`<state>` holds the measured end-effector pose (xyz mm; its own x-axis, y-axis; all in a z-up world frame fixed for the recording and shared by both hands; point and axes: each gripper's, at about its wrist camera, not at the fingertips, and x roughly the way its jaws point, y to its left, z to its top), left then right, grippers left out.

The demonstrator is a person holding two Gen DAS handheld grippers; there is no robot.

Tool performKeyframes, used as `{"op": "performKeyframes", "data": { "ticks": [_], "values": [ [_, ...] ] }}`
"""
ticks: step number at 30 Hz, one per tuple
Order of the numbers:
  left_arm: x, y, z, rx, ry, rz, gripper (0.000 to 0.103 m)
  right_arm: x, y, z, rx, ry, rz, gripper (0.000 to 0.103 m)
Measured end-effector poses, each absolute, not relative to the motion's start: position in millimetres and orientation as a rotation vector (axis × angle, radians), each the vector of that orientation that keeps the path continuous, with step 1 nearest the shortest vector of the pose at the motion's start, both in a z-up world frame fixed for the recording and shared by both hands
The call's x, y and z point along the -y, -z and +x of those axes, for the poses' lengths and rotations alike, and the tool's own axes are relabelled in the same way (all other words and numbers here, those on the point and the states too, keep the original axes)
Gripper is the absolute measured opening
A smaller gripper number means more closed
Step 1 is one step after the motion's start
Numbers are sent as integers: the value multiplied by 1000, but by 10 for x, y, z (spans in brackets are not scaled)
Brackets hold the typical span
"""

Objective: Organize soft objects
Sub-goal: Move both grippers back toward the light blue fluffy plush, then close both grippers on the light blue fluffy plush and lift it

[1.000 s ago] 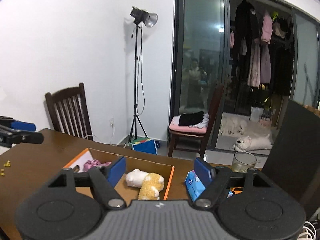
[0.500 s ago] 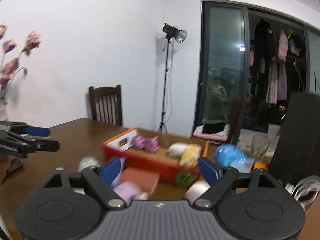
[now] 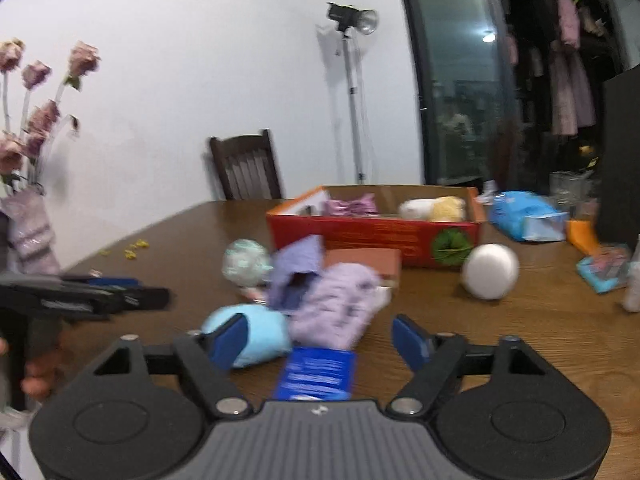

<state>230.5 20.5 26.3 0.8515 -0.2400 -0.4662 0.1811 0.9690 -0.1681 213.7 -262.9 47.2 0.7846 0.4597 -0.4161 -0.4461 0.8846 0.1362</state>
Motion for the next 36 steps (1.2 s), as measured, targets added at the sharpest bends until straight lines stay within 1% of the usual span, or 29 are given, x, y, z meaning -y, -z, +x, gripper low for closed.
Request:
{"op": "performKeyframes", "data": {
  "ticks": [3, 4, 7, 8, 11, 13, 15, 16, 18, 22, 24, 26, 27, 29, 32, 36],
  "values": [
    [-203, -169, 2432, -536, 211, -120, 90, 2374, -358, 2196, -517, -581, 15, 54],
    [-213, -138, 2466, -547, 210, -127, 90, 2282, -297, 2206, -539, -610, -2, 53],
    [-217, -68, 2568, -580, 220, -142, 84, 2063, -100, 2280, -615, -643, -51, 50],
    [-208, -48, 2585, -587, 225, -144, 82, 2029, -35, 2325, -640, -615, -68, 46],
    [-192, -2, 2616, -599, 261, -157, 79, 1994, 19, 2422, -646, -463, -153, 47],
    [-208, 44, 2647, -612, 282, -189, 75, 2048, -38, 2439, -624, -482, -121, 47],
    [-256, 84, 2699, -636, 292, -235, 65, 2106, -100, 2509, -625, -552, -7, 46],
    [-284, 101, 2723, -645, 307, -268, 63, 2105, -115, 2544, -622, -568, 24, 46],
    [-361, 120, 2755, -656, 344, -331, 53, 2076, -121, 2680, -610, -581, 74, 46],
    [-402, 140, 2764, -665, 361, -371, 51, 2010, -27, 3058, -660, -598, 193, 46],
    [-411, 153, 2755, -666, 367, -391, 45, 1974, 37, 3173, -704, -619, 244, 46],
    [-382, 178, 2737, -675, 378, -417, 42, 1947, 93, 3218, -723, -628, 259, 46],
    [-365, 186, 2716, -677, 385, -421, 39, 1943, 92, 3179, -717, -627, 250, 44],
    [-321, 182, 2653, -683, 406, -420, 39, 1980, 95, 3090, -713, -622, 233, 41],
    [-232, 193, 2555, -714, 458, -406, 33, 2115, 68, 2888, -730, -625, 235, 38],
    [-97, 203, 2447, -713, 495, -360, 34, 2250, 113, 2626, -767, -609, 248, 30]
  ]
}}
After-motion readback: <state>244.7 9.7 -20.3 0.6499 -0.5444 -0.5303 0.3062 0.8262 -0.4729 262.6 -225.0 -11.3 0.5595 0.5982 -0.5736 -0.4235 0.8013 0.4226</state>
